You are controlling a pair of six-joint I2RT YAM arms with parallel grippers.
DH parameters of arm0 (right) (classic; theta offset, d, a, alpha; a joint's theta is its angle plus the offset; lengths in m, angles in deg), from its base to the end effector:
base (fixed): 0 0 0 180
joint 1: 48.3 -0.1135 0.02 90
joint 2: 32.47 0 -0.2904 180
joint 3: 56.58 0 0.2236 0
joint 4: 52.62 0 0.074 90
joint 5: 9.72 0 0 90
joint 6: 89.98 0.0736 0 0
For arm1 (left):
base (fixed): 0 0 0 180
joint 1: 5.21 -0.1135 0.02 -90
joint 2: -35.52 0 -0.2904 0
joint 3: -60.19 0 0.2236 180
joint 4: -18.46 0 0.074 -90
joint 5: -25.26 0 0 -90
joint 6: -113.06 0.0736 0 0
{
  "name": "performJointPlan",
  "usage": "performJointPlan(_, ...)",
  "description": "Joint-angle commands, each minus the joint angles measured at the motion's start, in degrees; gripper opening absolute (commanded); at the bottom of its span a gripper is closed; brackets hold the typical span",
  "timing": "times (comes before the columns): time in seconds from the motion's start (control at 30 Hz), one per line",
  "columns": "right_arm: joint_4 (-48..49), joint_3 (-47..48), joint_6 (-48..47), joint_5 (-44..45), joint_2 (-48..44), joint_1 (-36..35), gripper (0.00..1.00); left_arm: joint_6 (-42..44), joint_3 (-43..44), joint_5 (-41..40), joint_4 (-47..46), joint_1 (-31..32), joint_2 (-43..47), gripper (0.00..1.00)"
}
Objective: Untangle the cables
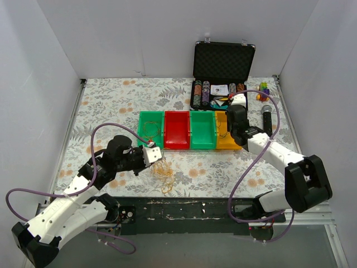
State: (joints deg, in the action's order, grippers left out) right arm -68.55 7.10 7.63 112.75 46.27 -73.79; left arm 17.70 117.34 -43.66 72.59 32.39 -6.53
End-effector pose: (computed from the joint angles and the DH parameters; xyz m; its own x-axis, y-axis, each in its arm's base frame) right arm 0.2841 0.0917 0.2701 -0.4537 -0.0926 -0.8863 0.1134 0.9805 -0.1605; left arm 0.0877 -0.1009 0.2764 -0.5706 0.3294 -0.7523 0.7406 0.6022 -0.2981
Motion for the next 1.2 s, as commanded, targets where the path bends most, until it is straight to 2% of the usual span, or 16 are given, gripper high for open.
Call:
performJointPlan(0.0,0.45,2.07,2.31,-2.85,0.71,0.27,0.01,-0.17,-0.54,1.51,-0.42,-0.25,0.47,0.00)
performJointPlan(0.1,0.45,2.59,2.49,-4.07,1.68,0.36,0.04,-0.26,-0.54,1.42,-0.33,-0.25,0.47,0.00)
performJointPlan(0.2,-1.12,3.38,2.58,-7.32,1.94,0.97,0.29,-0.43,-0.45,1.33,-0.34,-0.25,0.56,0.00)
performJointPlan(0.27,-2.53,4.79,2.84,-10.30,2.21,1.41,0.55,-0.43,-0.45,1.51,-0.42,-0.25,0.56,0.00)
performJointPlan(0.37,-5.43,6.63,4.07,-13.65,1.51,1.41,0.67,-0.70,-0.10,1.51,-0.51,-0.25,0.47,0.00)
performJointPlan(0.6,-4.48,2.42,5.48,-21.29,-9.47,-0.24,0.72,-0.44,-0.45,1.25,-1.04,-0.34,0.38,0.00)
performJointPlan(0.73,-3.42,-1.00,5.39,-20.70,-11.42,-11.57,0.72,-1.66,-4.48,0.80,-2.44,-0.34,1.43,0.01)
performJointPlan(0.8,-1.32,-3.37,7.22,-21.74,-11.33,-16.93,0.72,-3.94,-6.68,0.54,-4.19,-0.25,1.61,0.06)
performJointPlan(0.93,7.19,-10.13,9.69,-30.15,-11.41,-21.61,0.70,-7.64,-9.32,0.63,-7.45,-0.25,1.00,0.23)
performJointPlan(1.0,11.33,-12.95,10.05,-34.99,-11.59,-22.84,0.70,-7.47,-10.81,0.19,-8.76,-0.25,0.47,0.24)
performJointPlan(1.17,12.75,-16.73,10.57,-38.70,-13.08,-25.91,0.74,-6.24,-11.79,-1.22,-10.97,-0.25,-2.43,0.23)
